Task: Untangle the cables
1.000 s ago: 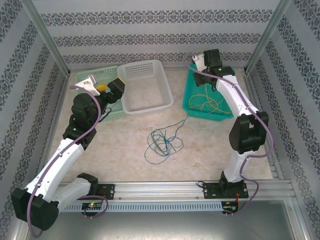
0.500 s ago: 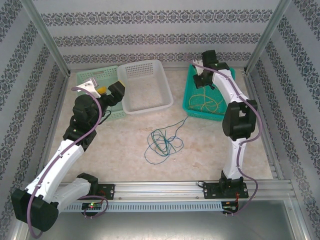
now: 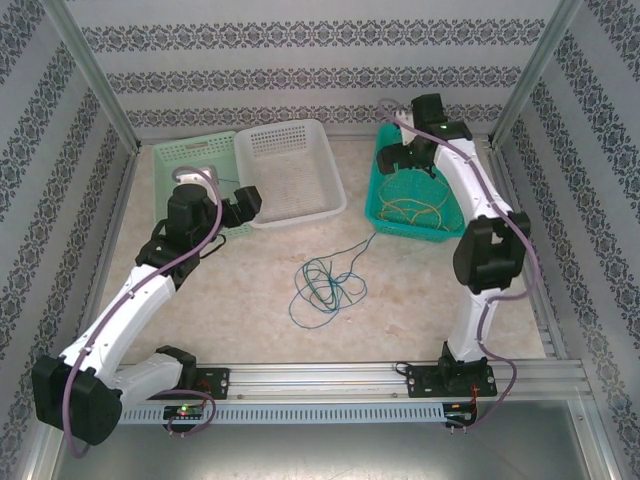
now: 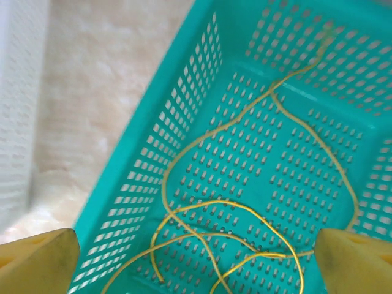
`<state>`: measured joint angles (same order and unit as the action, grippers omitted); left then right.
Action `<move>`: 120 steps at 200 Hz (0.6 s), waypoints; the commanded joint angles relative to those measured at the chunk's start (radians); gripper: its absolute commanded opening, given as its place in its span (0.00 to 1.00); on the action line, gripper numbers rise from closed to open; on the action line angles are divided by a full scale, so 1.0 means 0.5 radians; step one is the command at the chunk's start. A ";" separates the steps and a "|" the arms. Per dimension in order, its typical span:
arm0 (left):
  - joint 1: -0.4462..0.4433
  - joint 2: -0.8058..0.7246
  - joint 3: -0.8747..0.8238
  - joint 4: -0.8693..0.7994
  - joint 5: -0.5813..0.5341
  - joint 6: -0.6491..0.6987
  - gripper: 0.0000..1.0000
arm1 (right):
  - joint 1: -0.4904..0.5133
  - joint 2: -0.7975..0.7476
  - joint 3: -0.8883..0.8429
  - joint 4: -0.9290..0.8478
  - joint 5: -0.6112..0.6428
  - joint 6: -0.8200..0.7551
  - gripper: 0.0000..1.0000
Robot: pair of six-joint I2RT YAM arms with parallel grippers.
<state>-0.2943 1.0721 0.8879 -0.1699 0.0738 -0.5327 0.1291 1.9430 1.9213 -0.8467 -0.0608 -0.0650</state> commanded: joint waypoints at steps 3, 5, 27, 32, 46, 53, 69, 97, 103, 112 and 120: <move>-0.033 0.008 -0.052 -0.204 0.094 0.097 1.00 | 0.024 -0.223 -0.062 -0.110 -0.012 0.214 0.98; -0.042 0.011 -0.054 -0.207 0.092 0.106 1.00 | 0.022 -0.237 -0.068 -0.117 -0.023 0.228 0.98; -0.158 0.065 -0.064 -0.260 0.134 0.227 0.94 | 0.040 -0.444 -0.279 -0.080 -0.294 0.427 0.95; -0.186 0.085 -0.058 -0.270 0.140 0.250 0.93 | 0.050 -0.500 -0.356 -0.043 -0.382 0.489 0.92; -0.264 0.159 -0.052 -0.289 0.172 0.309 0.91 | 0.120 -0.642 -0.562 0.056 -0.582 0.639 0.86; -0.296 0.214 -0.043 -0.297 0.194 0.336 0.89 | 0.176 -0.699 -0.643 0.063 -0.587 0.679 0.84; -0.396 0.344 -0.002 -0.324 0.230 0.407 0.85 | 0.330 -0.819 -0.821 0.097 -0.516 0.713 0.82; -0.495 0.556 0.065 -0.336 0.255 0.425 0.79 | 0.560 -0.925 -1.136 0.212 -0.551 0.808 0.80; -0.504 0.589 0.075 -0.326 0.274 0.407 0.77 | 0.586 -0.920 -1.201 0.233 -0.589 0.855 0.76; -0.505 0.620 0.065 -0.291 0.297 0.357 0.74 | 0.616 -0.903 -1.312 0.289 -0.661 0.907 0.66; -0.504 0.624 0.031 -0.237 0.302 0.298 0.71 | 0.651 -0.883 -1.403 0.324 -0.654 0.930 0.57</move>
<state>-0.5377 1.3701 0.8829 -0.3042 0.1921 -0.3645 0.4282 1.4982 1.3262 -0.7513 -0.3336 0.3004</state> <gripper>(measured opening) 0.748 0.674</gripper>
